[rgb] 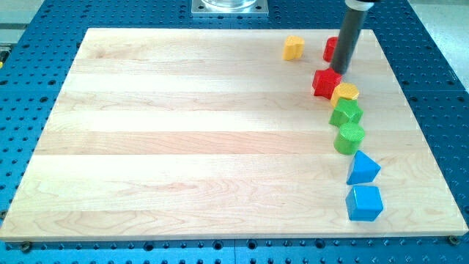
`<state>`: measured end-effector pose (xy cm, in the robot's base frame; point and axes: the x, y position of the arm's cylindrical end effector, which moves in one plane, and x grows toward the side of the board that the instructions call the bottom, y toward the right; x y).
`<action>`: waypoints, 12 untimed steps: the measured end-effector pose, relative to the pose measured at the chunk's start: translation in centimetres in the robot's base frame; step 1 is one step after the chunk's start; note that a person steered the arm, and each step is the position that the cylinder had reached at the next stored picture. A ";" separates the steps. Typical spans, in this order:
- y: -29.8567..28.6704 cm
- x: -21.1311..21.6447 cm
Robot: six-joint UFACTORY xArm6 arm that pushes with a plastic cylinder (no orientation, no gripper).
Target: Place yellow blocks and red blocks in a horizontal line
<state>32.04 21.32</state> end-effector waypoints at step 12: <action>-1.0 3.4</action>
<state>35.44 20.27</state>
